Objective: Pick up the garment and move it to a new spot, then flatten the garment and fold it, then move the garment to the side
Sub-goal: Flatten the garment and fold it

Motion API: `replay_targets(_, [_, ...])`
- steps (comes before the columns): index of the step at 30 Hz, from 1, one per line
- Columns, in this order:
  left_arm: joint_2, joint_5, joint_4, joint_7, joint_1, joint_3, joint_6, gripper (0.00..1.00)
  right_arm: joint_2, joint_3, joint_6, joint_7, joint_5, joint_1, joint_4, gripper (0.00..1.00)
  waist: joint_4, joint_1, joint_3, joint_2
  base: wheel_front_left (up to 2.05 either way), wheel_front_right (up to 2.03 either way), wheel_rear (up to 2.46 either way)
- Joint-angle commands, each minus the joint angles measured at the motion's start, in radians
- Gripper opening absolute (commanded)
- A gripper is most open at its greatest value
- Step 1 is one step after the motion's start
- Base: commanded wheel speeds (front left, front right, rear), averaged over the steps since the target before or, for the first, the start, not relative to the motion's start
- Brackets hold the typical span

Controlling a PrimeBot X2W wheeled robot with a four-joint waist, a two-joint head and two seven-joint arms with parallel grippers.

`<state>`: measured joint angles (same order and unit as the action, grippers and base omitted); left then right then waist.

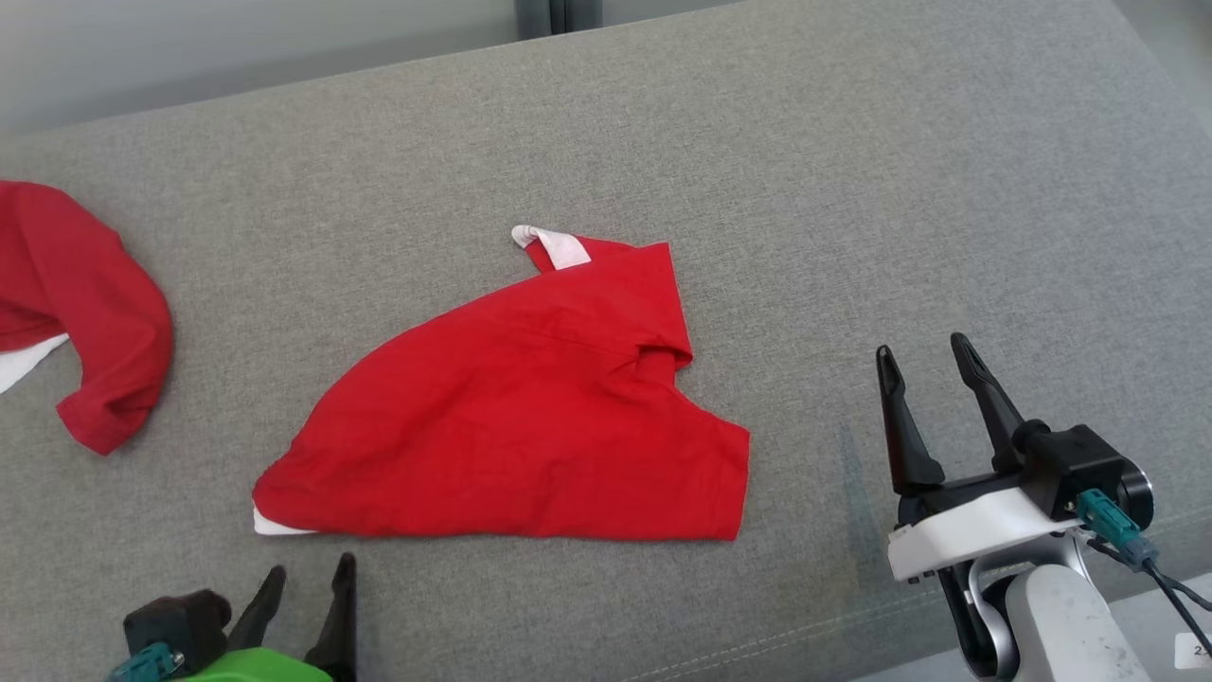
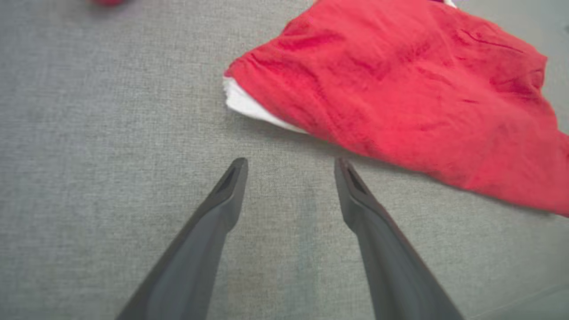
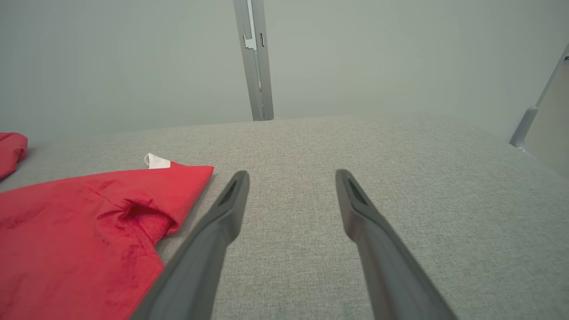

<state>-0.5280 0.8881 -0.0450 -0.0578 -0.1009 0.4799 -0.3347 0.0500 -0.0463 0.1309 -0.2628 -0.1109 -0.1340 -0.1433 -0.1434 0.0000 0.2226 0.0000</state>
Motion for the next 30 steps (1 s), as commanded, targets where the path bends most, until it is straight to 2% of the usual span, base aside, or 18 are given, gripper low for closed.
replay_targets(1, [-0.013,-0.024,-0.077,0.024,0.03,0.021,-0.008,1.0,0.001,-0.003,0.0,-0.003,0.0,-0.004,-0.001,1.0,-0.01,0.0,-0.002,0.0,0.0,0.0,0.0])
replay_targets(4, [-0.016,-0.06,-0.146,0.06,0.067,0.059,-0.005,1.0,0.002,-0.009,0.0,-0.003,-0.004,-0.01,-0.004,1.0,-0.021,0.0,-0.003,0.0,0.0,0.0,0.0])
replay_targets(6, [0.006,-0.067,-0.193,0.103,0.107,0.106,0.012,1.0,0.002,-0.018,0.0,-0.003,-0.011,-0.014,-0.006,1.0,-0.038,0.0,-0.006,0.0,0.0,0.0,0.0])
replay_targets(8, [0.005,-0.107,-0.192,0.148,0.16,0.153,0.023,1.0,0.002,-0.027,0.0,-0.003,-0.019,-0.016,-0.008,1.0,-0.061,0.0,-0.007,0.0,0.0,0.0,0.0])
replay_targets(12, [0.072,-0.15,-0.136,0.212,0.254,0.254,0.062,1.0,0.002,-0.042,0.0,-0.003,-0.031,-0.012,-0.018,1.0,-0.115,0.0,-0.011,0.0,0.0,0.0,0.0])
replay_targets(18, [0.131,-0.185,0.006,0.256,0.328,0.344,0.115,1.0,0.002,-0.052,0.0,-0.003,-0.041,0.003,-0.022,1.0,-0.21,0.0,-0.013,0.0,0.0,0.0,0.0])
replay_targets(21, [0.129,-0.195,0.058,0.266,0.335,0.373,0.144,1.0,0.001,-0.038,0.0,-0.003,-0.044,0.016,-0.021,1.0,-0.24,0.0,-0.013,0.0,0.0,0.0,0.0])
replay_targets(23, [0.108,-0.233,0.099,0.26,0.345,0.394,0.151,1.0,0.001,-0.031,0.0,-0.003,-0.048,0.025,-0.018,1.0,-0.254,0.0,-0.012,0.0,0.0,0.0,0.0])
replay_targets(30, [0.08,-0.331,0.184,0.218,0.379,0.438,0.154,1.0,0.001,-0.02,0.0,-0.003,-0.056,0.024,-0.007,1.0,-0.264,0.0,0.001,0.0,0.0,0.0,0.0])
